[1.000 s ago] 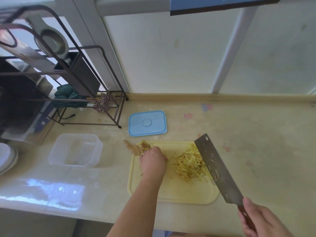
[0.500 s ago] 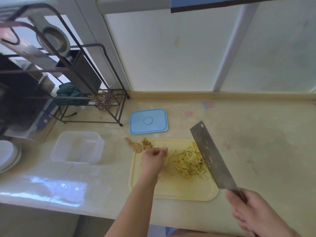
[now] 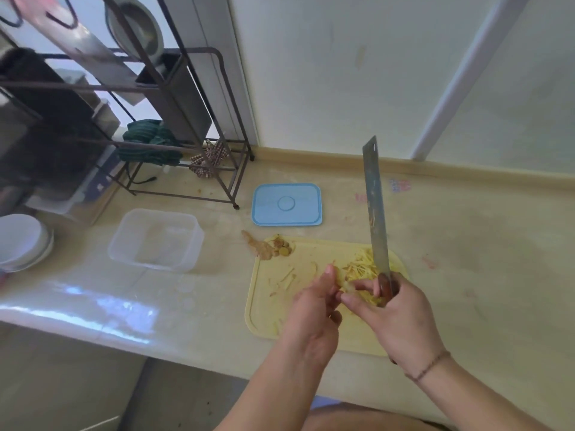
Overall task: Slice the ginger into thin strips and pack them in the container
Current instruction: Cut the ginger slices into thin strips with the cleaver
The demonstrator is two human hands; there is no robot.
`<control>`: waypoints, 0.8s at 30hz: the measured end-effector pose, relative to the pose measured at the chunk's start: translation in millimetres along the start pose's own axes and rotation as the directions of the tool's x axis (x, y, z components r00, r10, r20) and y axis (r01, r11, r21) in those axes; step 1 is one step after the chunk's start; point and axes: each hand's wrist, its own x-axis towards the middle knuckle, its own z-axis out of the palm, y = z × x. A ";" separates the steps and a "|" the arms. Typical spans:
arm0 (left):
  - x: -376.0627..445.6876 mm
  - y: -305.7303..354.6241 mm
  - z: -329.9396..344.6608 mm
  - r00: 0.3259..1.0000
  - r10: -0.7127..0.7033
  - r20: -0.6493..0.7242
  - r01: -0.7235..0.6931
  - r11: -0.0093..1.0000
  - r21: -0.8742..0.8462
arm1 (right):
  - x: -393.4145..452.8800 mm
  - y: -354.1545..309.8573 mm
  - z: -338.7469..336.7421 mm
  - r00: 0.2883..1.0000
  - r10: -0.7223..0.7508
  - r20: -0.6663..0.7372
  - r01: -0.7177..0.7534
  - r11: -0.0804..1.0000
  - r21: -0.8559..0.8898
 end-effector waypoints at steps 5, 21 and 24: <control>1.7 1.8 -8.9 1.000 0.004 0.003 -0.004 1.000 -0.001 | 3.5 -0.8 1.6 1.000 0.001 -0.004 -0.001 1.000 -0.004; 1.0 -1.0 -28.7 0.887 0.422 0.187 -0.460 0.841 0.286 | -1.0 -6.5 5.3 0.973 0.161 0.167 -0.211 0.914 0.346; 0.6 -2.6 -34.4 0.881 0.412 0.232 -0.469 0.823 0.320 | 1.2 -3.4 5.0 0.969 0.187 0.164 -0.239 0.881 0.408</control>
